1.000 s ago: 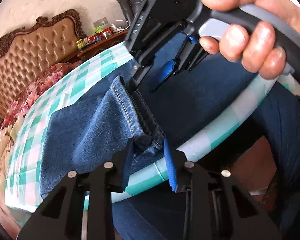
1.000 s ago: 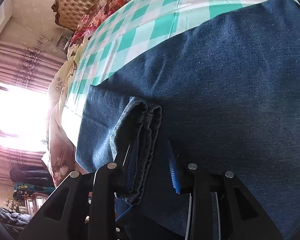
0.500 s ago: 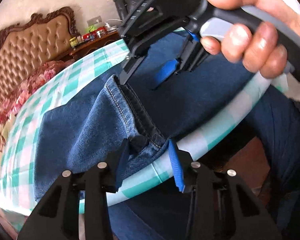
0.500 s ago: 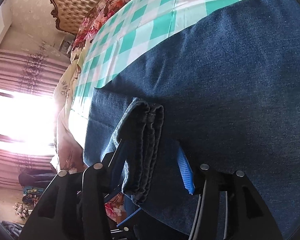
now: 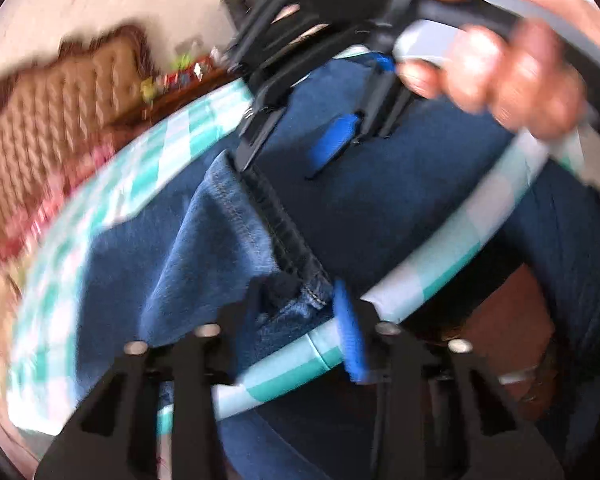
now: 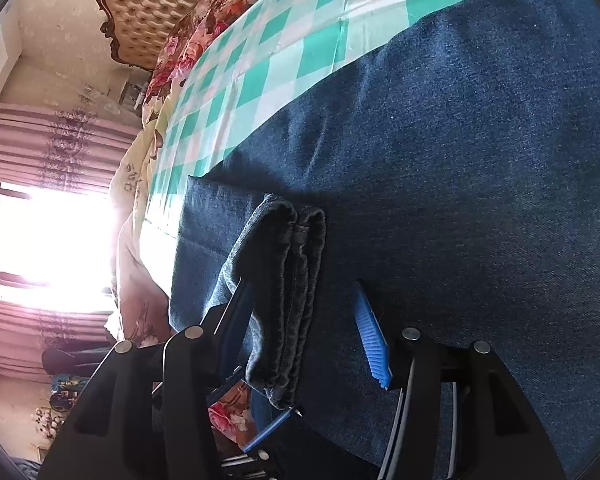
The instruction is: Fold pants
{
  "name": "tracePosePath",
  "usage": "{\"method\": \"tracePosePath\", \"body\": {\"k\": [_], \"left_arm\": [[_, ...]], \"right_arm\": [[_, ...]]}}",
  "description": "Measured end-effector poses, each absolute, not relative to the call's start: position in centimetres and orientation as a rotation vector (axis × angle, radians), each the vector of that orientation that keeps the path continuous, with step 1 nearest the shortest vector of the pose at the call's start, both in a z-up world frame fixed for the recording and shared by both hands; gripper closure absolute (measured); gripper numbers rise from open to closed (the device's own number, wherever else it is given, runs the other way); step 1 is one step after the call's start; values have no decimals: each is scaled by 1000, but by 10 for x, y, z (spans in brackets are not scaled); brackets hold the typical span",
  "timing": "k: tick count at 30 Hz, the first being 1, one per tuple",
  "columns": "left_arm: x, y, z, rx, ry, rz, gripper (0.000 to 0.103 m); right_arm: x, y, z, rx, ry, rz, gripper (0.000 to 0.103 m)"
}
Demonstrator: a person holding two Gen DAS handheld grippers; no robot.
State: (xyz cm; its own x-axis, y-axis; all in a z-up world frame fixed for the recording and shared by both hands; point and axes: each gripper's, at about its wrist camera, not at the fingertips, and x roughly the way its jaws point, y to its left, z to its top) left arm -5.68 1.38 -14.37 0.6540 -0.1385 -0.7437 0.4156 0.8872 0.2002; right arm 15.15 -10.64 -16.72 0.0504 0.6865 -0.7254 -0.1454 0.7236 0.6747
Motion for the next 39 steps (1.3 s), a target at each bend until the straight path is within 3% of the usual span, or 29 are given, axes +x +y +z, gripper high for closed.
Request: {"method": "tracePosePath", "body": {"k": [2,4,7,17,20,24,29,35,38,39], "left_arm": [[-53,24,-136,308,810,-337,81],[-50,37,-119,236,789,-341,87],[-50,47,-98,188,760,-337,89],[-62,37,-92,208,743,-316,90],[-65,32,-93,248,725,-295,90],[-66,27,-94,251,720,-274,92],[-70,-17,-74,385,642,-238,94],[-50,-59,-122,406,682,-239,94],[-61,-70,-133,478,653,-226,74],[-70,-70,-132,499,621,-208,61]], "right_arm": [[151,-109,-169,535,1406,697,47],[152,-112,-171,602,1432,715,32],[154,-112,-174,727,1470,767,24],[171,-68,-174,749,1514,813,22],[178,-61,-168,659,1472,747,39],[180,-58,-158,528,1415,737,91],[173,-70,-104,343,1229,737,94],[197,-92,-152,226,1320,655,94],[196,-100,-159,266,1320,678,88],[198,-103,-159,293,1319,683,79]]}}
